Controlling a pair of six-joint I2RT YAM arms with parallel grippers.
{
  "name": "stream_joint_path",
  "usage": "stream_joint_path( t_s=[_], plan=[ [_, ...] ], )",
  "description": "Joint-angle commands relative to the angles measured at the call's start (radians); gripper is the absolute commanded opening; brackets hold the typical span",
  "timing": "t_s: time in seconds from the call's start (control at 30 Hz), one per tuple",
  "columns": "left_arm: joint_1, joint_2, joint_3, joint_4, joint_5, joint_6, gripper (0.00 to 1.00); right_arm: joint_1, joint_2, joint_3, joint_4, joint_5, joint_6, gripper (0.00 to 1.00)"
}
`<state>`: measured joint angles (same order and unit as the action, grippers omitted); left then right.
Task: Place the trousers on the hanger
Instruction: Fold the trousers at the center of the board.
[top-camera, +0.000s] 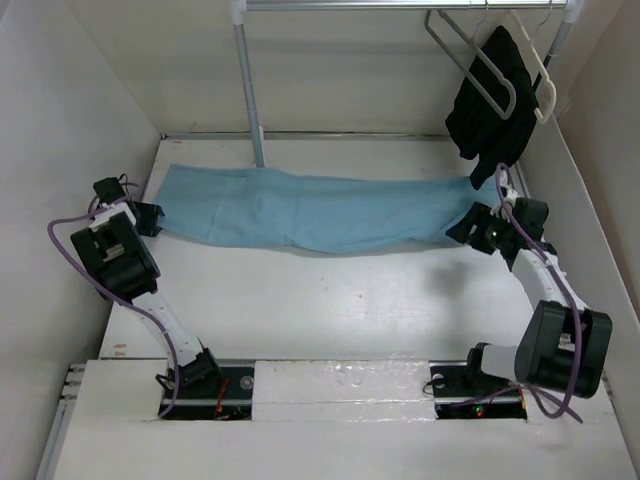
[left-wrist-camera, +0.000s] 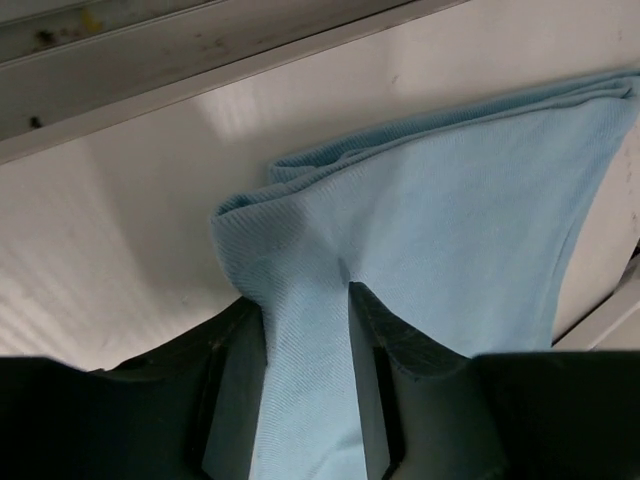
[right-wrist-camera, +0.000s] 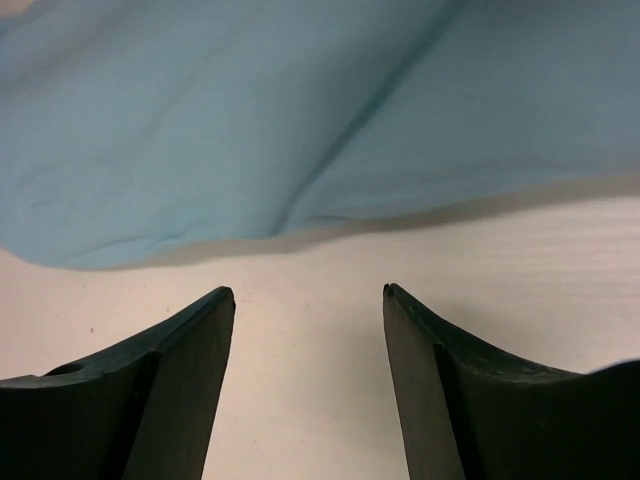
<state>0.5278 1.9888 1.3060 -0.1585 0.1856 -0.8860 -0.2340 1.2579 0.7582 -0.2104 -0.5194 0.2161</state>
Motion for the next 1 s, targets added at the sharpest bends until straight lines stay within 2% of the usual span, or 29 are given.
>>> stream_joint_path(
  t_s=[0.0,0.07,0.1,0.17,0.3,0.47,0.57,0.6,0.67,0.7,0.73,0.77,0.87,0.93,0.97],
  plan=[
    [-0.031,0.08,0.015,-0.027,-0.063,0.001,0.33,-0.089,0.047,-0.063,0.141,-0.07,0.12,0.67],
    [-0.031,0.091,0.01,0.006,-0.048,0.002,0.23,-0.116,0.087,-0.066,0.154,-0.019,0.146,0.67],
    [-0.031,0.091,0.007,0.022,-0.044,0.004,0.1,-0.126,0.096,-0.066,0.161,-0.004,0.158,0.67],
    [-0.031,0.097,0.007,0.045,-0.034,0.015,0.0,-0.142,0.123,-0.071,0.2,0.022,0.201,0.68],
    [-0.031,0.111,0.022,0.045,-0.031,0.041,0.0,-0.171,0.17,-0.085,0.291,0.077,0.296,0.75],
    [-0.02,0.099,0.03,0.019,-0.063,0.076,0.0,-0.171,0.284,-0.059,0.413,0.136,0.373,0.76],
    [0.005,0.081,0.029,0.004,-0.083,0.093,0.0,-0.162,0.359,-0.019,0.419,0.183,0.399,0.58],
    [0.015,0.068,0.027,-0.003,-0.089,0.096,0.0,-0.162,0.376,-0.013,0.431,0.19,0.405,0.45],
    [0.015,0.059,0.032,-0.021,-0.121,0.117,0.0,-0.153,0.426,0.01,0.445,0.196,0.417,0.29],
    [0.015,0.053,0.035,-0.024,-0.127,0.125,0.0,-0.153,0.44,0.015,0.456,0.191,0.42,0.15],
    [0.015,0.051,0.036,-0.03,-0.146,0.134,0.0,-0.153,0.455,0.016,0.492,0.182,0.42,0.05],
    [0.015,0.047,0.041,-0.041,-0.153,0.136,0.0,-0.153,0.454,0.012,0.512,0.177,0.42,0.0],
    [0.015,0.021,0.033,-0.081,-0.21,0.137,0.0,-0.153,0.355,-0.026,0.514,0.182,0.387,0.0],
    [0.015,-0.027,0.013,-0.102,-0.266,0.142,0.0,-0.162,0.267,-0.04,0.392,0.202,0.353,0.0],
    [0.015,-0.06,0.0,-0.143,-0.297,0.148,0.0,-0.172,0.174,-0.054,0.349,0.217,0.303,0.0]
  ],
)
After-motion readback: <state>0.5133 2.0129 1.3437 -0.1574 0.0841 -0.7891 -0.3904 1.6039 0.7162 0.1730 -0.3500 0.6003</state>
